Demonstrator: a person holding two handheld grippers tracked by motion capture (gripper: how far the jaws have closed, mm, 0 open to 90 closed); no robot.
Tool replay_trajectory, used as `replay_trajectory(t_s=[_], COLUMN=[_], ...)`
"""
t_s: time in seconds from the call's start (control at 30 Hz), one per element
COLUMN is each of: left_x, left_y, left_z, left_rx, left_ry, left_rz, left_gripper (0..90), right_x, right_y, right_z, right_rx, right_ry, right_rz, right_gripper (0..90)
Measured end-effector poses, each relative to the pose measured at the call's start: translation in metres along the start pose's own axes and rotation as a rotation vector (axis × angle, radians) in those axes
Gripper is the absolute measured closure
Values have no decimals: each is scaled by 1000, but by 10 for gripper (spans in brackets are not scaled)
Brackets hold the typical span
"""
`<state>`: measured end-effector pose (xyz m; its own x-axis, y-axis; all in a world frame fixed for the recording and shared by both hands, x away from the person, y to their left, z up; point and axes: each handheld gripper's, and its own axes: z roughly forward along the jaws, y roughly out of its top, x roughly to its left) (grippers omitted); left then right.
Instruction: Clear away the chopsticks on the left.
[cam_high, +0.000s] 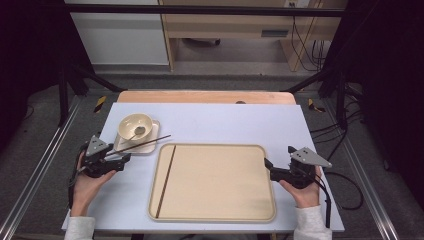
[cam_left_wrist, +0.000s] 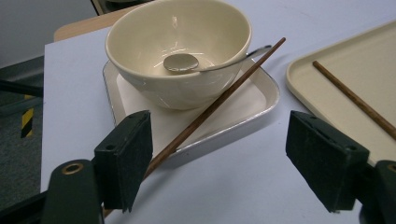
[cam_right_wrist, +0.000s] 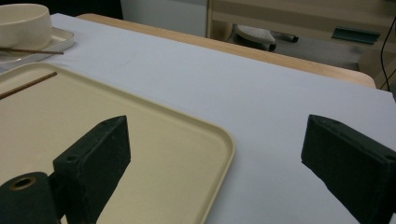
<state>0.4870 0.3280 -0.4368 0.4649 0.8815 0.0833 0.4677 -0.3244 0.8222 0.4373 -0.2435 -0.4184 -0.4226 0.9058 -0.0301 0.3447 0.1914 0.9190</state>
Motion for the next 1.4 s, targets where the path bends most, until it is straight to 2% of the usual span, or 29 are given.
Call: replay_trajectory(t_s=[0.17,0.3,0.4,0.53,0.77,1.0,1.17,1.4], left_x=[7,12,17,23,26,29,28,28], left_y=[-1,-3,-4,-7,-5,-6,-6,-6], left_z=[13,20,26,33,41,45,47,49], left_rx=[33,40,45,39,55,81,76,80], left_ry=[-1,-9,6,10,26,10,2,-16], left_rz=[-2,-13,-4,-22,6,9,21,19], left_gripper=[243,275,303,358,427,529,574,652], right_x=[1,1,0,1,1,1,1,2], right_y=[-1,-1,-1,-1,-1,-2,-2,-3], right_z=[2,2,2,3,3,4,3,5], right_rx=[5,2,4,6,4,10,7,16], right_ry=[-1,-3,-4,-3,-5,-7,-7,-5], right_rz=[-2,-2,2,1,0,-6,-6,-8], right_gripper=[85,87,88,89,90,91,92,92])
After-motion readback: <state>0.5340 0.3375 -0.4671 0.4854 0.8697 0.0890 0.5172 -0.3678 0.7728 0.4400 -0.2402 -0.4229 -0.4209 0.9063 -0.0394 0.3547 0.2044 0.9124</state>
